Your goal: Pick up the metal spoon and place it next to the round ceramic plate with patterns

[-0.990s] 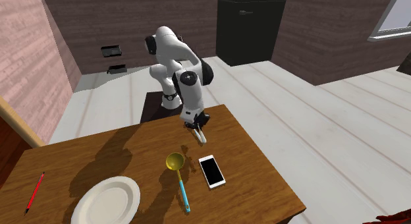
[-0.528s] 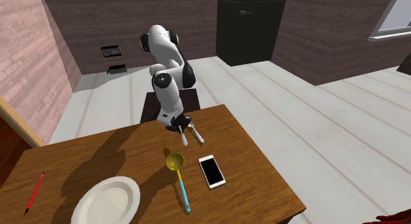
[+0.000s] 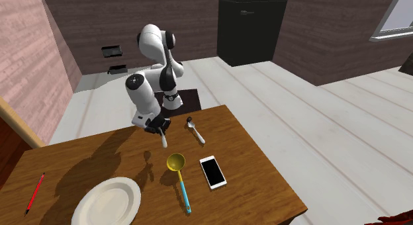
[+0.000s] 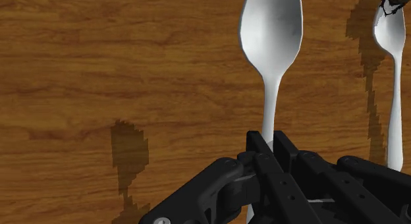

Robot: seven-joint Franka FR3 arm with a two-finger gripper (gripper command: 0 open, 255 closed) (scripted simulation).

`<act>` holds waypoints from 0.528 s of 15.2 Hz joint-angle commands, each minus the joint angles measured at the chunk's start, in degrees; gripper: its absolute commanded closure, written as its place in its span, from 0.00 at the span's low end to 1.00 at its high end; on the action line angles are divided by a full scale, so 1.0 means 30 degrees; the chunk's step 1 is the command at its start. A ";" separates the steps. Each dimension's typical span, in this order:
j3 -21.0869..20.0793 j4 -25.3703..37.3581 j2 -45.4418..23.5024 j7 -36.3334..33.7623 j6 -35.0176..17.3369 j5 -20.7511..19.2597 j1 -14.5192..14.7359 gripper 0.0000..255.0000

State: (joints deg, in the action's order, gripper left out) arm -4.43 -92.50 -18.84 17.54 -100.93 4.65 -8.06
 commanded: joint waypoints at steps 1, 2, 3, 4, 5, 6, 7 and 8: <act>0.0311 0.0337 -0.0235 0.0835 0.0175 -0.0072 -0.0535 1.00; 0.0459 0.0490 -0.0329 0.1221 0.0269 -0.0103 -0.0789 1.00; 0.0604 0.0669 -0.0440 0.1604 0.0370 -0.0134 -0.1044 1.00; 0.0747 0.0874 -0.0569 0.1984 0.0478 -0.0166 -0.1299 1.00; 0.0961 0.1233 -0.0797 0.2555 0.0654 -0.0212 -0.1684 1.00; 0.0957 0.1049 -0.0847 0.2569 0.0420 -0.0211 -0.1685 1.00; 0.0958 0.0870 -0.0901 0.2584 0.0187 -0.0209 -0.1683 1.00; 0.0958 0.0689 -0.0954 0.2600 -0.0046 -0.0208 -0.1681 1.00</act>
State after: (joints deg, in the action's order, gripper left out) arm -1.59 -90.10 -21.48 25.13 -100.52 4.04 -13.03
